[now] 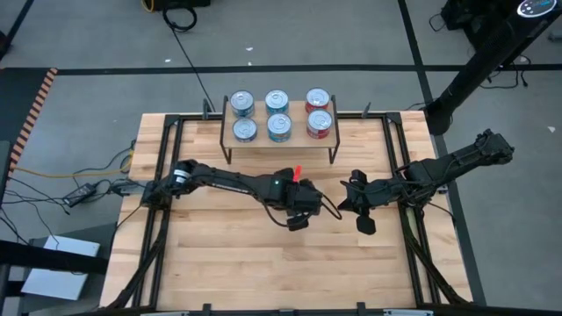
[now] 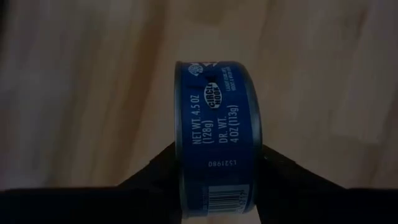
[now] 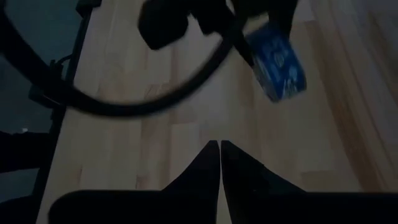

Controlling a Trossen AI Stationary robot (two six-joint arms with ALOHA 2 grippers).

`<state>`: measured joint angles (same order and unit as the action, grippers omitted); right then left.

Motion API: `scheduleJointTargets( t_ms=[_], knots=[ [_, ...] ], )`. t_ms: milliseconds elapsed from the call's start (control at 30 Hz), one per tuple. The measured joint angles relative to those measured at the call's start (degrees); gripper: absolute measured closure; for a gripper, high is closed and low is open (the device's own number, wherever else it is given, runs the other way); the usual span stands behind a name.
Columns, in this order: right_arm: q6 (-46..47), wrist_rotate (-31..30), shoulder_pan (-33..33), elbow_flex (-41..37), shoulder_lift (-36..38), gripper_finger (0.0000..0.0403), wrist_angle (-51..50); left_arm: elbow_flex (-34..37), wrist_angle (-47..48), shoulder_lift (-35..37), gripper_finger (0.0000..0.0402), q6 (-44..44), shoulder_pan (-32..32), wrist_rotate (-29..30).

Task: Stack canned seafood by type on shelf
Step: Stack the blue can on top of the other blue can on the shelf

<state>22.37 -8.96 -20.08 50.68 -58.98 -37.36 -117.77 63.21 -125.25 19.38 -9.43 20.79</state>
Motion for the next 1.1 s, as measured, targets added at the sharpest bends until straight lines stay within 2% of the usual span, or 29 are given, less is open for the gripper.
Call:
scheduleJointTargets(
  t_ms=[200, 500, 667, 767, 933, 1100],
  knots=[
    [-0.1, -0.6, 0.0, 0.0, 0.0, 0.0373, 0.0, -4.3, 9.4, 0.1, 0.0258, 5.0, -1.0, 5.4],
    [-0.1, -0.7, 0.0, 0.0, 0.0, 0.0373, 0.0, -4.5, 16.3, 2.1, 0.0258, 10.0, -1.7, 10.0],
    [-0.4, -0.7, 0.0, 0.0, 0.0, 0.0374, -0.1, -4.5, 16.2, 3.8, 0.0258, 9.9, -2.0, 10.8],
    [-0.5, -0.7, 0.0, 0.0, 0.0, 0.0375, 0.0, -2.9, 12.2, 4.8, 0.0258, 9.8, -2.2, 10.2],
    [-1.6, -0.7, 0.0, 0.0, 0.0, 0.0373, 0.1, 3.1, 3.1, 8.2, 0.0258, 10.8, -3.4, 9.4],
    [-1.3, -1.9, 0.0, 0.0, 0.0, 0.0374, 0.0, 11.0, 2.4, 13.2, 0.0258, 15.5, -3.9, 10.6]
  ],
)
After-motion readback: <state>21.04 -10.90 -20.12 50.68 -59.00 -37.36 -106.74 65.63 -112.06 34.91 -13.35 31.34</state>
